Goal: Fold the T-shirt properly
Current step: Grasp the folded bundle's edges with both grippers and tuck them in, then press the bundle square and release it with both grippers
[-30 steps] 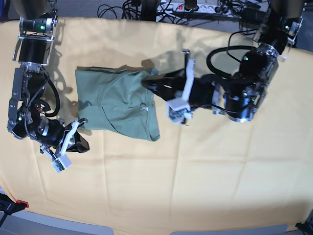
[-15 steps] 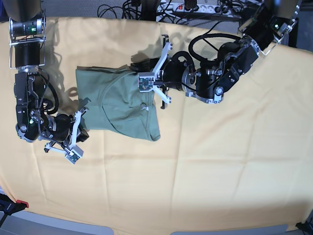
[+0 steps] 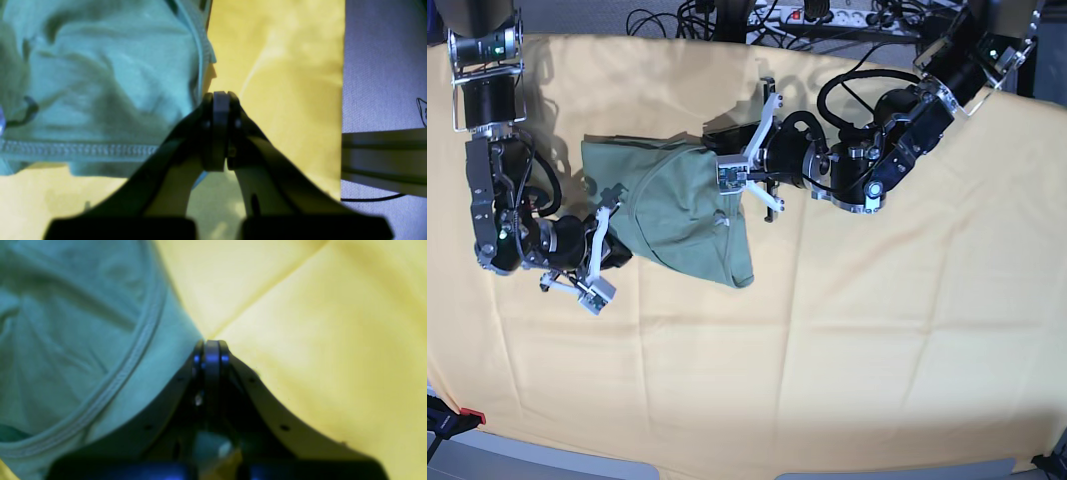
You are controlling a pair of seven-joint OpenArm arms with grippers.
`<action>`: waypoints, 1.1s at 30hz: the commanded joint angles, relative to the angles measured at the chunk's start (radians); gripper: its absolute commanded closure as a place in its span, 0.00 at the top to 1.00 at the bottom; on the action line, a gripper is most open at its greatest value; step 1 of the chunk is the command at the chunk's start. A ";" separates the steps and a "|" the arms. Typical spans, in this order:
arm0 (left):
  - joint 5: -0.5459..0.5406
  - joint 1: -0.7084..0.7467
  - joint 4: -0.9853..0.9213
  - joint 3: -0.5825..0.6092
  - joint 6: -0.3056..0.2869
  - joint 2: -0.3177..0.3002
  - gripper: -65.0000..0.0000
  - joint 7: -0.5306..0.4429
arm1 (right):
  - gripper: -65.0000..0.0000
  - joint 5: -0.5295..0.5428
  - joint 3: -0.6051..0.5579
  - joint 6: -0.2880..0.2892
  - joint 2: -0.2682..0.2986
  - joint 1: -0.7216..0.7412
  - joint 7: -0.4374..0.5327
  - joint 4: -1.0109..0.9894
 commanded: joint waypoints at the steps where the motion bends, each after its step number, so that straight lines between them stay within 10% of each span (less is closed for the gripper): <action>1: -0.003 -0.019 0.014 -0.006 -0.005 0.001 0.00 -0.030 | 0.00 0.014 0.005 0.002 0.014 0.019 0.019 0.012; 20: 0.351 -0.153 -0.327 -0.006 0.021 0.048 0.00 -0.364 | 0.00 0.106 0.015 0.002 0.070 -0.076 -0.066 0.019; 28: 0.375 -0.323 -0.465 -0.006 0.109 0.050 0.00 -0.488 | 0.00 0.262 0.185 -0.079 0.069 -0.229 -0.133 0.193; 33: 0.371 -0.392 -0.487 -0.009 0.145 0.044 0.00 -0.467 | 0.00 0.285 0.295 -0.016 0.067 -0.311 -0.096 0.311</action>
